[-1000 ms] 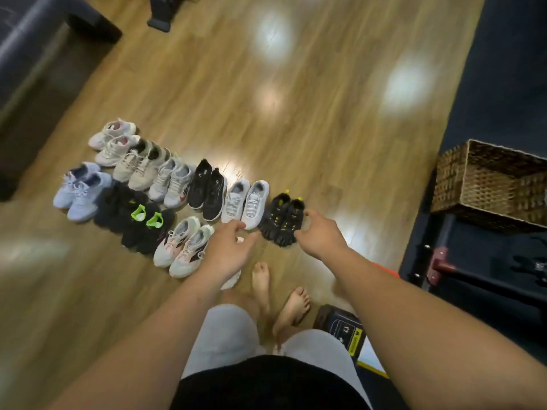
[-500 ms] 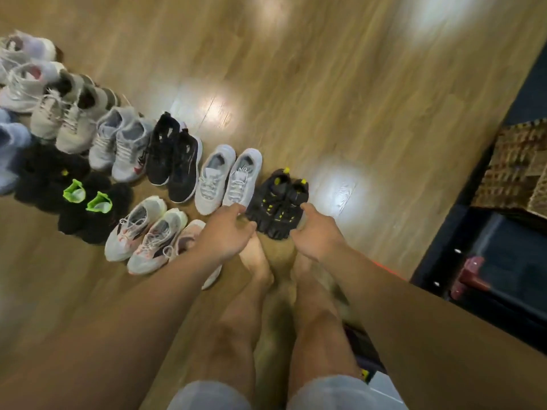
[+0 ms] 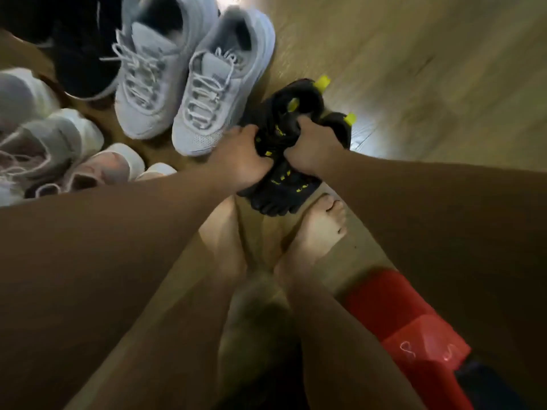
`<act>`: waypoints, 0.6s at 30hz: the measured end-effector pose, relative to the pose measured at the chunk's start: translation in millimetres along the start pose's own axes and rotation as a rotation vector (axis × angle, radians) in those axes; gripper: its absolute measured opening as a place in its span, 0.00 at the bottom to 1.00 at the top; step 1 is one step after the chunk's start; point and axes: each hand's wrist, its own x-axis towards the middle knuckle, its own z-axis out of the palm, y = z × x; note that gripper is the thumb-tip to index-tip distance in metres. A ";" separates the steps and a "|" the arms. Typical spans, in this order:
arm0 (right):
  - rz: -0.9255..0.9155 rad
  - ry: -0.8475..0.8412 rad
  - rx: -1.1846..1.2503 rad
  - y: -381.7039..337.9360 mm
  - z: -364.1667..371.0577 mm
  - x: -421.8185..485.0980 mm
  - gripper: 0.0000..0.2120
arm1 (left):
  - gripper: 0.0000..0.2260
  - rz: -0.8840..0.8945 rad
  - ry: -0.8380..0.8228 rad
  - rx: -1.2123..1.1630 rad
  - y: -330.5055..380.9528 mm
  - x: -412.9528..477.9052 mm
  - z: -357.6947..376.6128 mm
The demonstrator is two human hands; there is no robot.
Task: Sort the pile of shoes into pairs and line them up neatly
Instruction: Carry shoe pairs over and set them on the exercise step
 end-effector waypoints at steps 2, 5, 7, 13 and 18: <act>-0.028 0.001 -0.043 5.9 10.4 15.8 0.24 | 0.31 0.012 -0.010 0.022 -7.4 9.4 10.3; -0.040 0.068 -0.016 10.3 18.0 18.1 0.15 | 0.33 0.043 -0.002 0.024 -12.6 6.3 11.5; -0.034 0.073 -0.031 9.5 13.2 2.4 0.14 | 0.32 0.067 0.002 -0.006 -8.1 -10.0 1.4; 0.102 0.088 0.179 -37.5 -76.2 -143.3 0.08 | 0.33 0.102 0.069 -0.114 27.6 -151.9 -70.9; 0.181 0.105 0.516 -134.5 -178.0 -302.9 0.12 | 0.35 0.064 0.209 -0.130 70.4 -334.6 -190.2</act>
